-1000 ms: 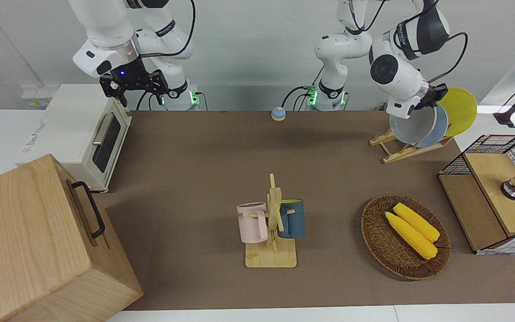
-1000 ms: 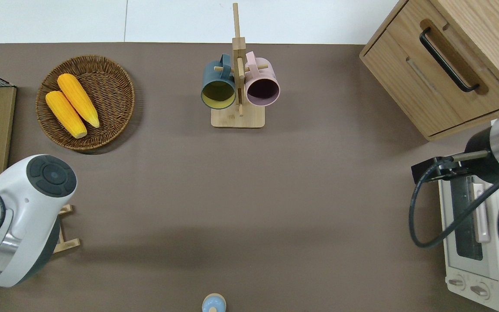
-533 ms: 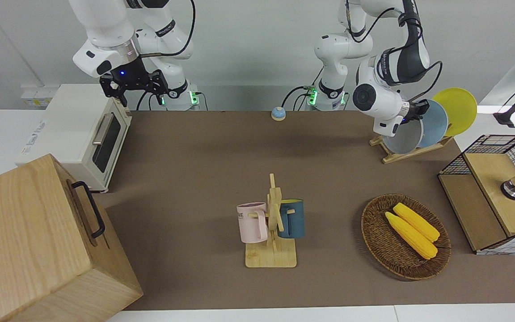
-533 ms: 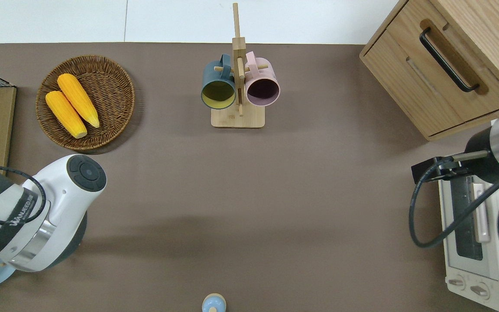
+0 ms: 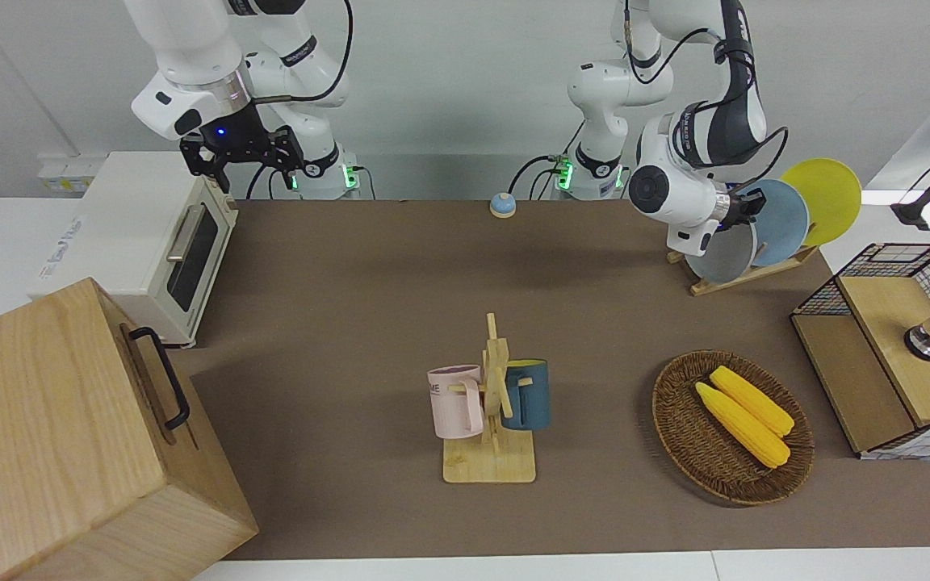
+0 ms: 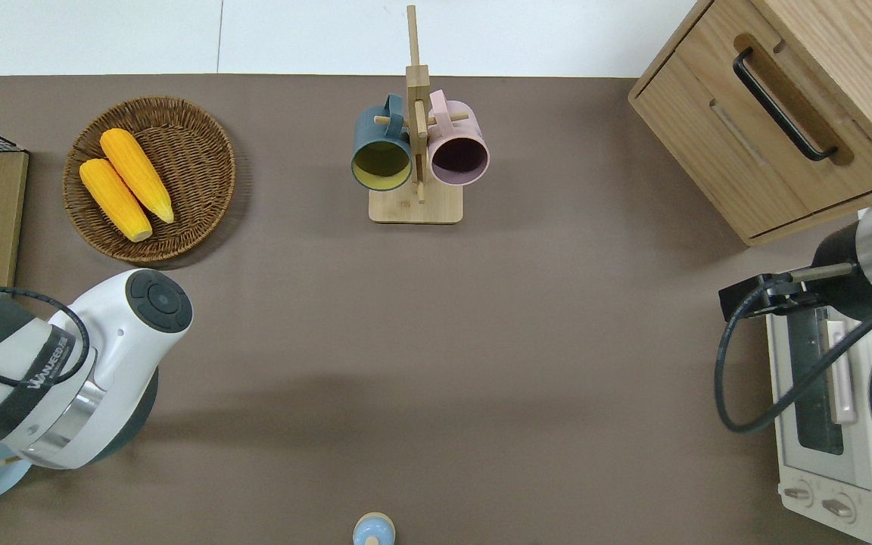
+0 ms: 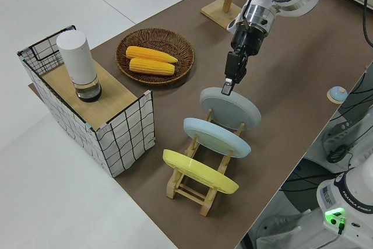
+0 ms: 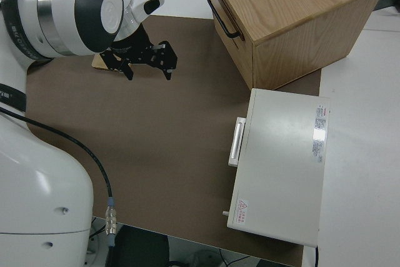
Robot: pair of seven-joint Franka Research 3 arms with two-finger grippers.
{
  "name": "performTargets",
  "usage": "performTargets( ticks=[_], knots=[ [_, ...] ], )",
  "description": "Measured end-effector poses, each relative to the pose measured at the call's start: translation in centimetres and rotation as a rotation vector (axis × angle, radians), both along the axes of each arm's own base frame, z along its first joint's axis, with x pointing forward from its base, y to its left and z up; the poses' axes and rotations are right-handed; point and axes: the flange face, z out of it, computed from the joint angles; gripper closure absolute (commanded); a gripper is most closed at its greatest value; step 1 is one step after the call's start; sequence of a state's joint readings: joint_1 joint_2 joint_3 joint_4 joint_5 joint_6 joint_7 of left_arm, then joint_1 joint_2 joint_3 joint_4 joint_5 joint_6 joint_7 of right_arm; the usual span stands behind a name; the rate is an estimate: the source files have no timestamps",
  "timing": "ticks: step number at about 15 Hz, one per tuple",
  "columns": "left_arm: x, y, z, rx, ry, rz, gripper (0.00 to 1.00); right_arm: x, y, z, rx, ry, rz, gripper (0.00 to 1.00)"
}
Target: Pick gray plate from table and place it on lower plate rack with left arm
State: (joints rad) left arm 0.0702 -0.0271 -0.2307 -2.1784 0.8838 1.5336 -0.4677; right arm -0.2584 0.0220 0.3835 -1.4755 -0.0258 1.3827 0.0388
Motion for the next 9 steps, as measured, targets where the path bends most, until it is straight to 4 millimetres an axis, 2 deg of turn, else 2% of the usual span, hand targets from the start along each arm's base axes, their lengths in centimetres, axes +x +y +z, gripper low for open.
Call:
performTargets(
  ticks=[2, 7, 8, 9],
  knots=[
    [0.01, 0.04, 0.02, 0.0, 0.0, 0.001, 0.41, 0.0, 0.0, 0.0, 0.0, 0.0, 0.0, 0.017],
    [0.09, 0.08, 0.15, -0.002, 0.0, 0.0, 0.24, 0.0, 0.0, 0.0, 0.0, 0.0, 0.0, 0.017],
    [0.16, 0.12, 0.26, -0.004, 0.003, -0.003, 0.09, 0.0, 0.0, 0.0, 0.0, 0.0, 0.0, 0.017],
    [0.27, 0.19, 0.46, -0.008, 0.007, -0.007, 0.01, 0.0, 0.0, 0.0, 0.0, 0.0, 0.0, 0.017]
  ],
)
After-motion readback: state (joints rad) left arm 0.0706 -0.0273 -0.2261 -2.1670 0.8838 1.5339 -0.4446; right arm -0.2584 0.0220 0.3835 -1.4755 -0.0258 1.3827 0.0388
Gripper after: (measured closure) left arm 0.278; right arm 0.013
